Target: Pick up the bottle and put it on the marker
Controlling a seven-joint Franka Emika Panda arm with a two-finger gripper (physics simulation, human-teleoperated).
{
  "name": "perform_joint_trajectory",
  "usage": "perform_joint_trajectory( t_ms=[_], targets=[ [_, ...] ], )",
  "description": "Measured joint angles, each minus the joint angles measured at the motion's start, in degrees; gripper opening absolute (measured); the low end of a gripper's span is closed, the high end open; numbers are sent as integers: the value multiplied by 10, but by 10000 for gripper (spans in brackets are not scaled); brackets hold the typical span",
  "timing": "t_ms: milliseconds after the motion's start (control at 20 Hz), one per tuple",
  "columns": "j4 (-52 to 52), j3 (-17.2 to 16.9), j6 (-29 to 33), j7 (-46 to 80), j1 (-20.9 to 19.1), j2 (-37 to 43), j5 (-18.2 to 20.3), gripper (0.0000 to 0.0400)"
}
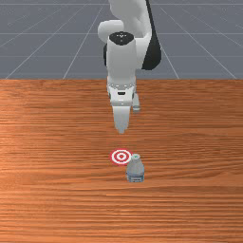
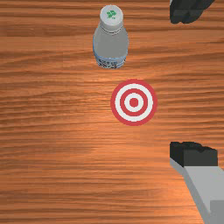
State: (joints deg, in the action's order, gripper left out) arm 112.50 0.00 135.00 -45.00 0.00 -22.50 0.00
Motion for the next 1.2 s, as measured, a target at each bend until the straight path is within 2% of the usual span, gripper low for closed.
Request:
perform_joint_trajectory(
  t_ms=[50, 100, 150, 250, 300, 350, 400, 500, 550, 700, 750, 800, 850, 950, 1000, 1050, 1100, 1200],
  targets=[
    [0, 0, 6, 0, 0, -3, 0, 243],
    [1, 0, 8, 0, 0, -6, 0, 148],
    [1, 0, 9, 0, 0, -7, 0, 90],
    [1, 0, 11, 0, 0, -9, 0, 33],
    [2, 1, 11, -3, -2, -9, 3, 177],
    [4, 0, 15, 0, 0, -8, 0, 265],
    [4, 0, 14, 0, 0, -8, 0, 318],
    [5, 0, 16, 0, 0, -8, 0, 370],
    [2, -5, 10, 11, 6, -8, -12, 382],
    [39, 0, 53, 1, 0, 31, -1, 396],
    [38, 0, 39, 1, 0, 46, -1, 398],
    [-7, 14, -53, -40, -17, 43, 51, 398],
    [30, 1, 9, -3, -1, 75, 4, 400],
    [1, 1, -48, -2, -1, 85, 3, 400],
    [-2, 1, -54, -2, -1, 91, 3, 400],
    [-23, -3, -87, 13, 4, 84, -17, 400],
    [-50, 0, -126, -1, 0, 71, 2, 400],
    [-67, 1, -147, -1, 0, 59, 1, 400]
  ],
)
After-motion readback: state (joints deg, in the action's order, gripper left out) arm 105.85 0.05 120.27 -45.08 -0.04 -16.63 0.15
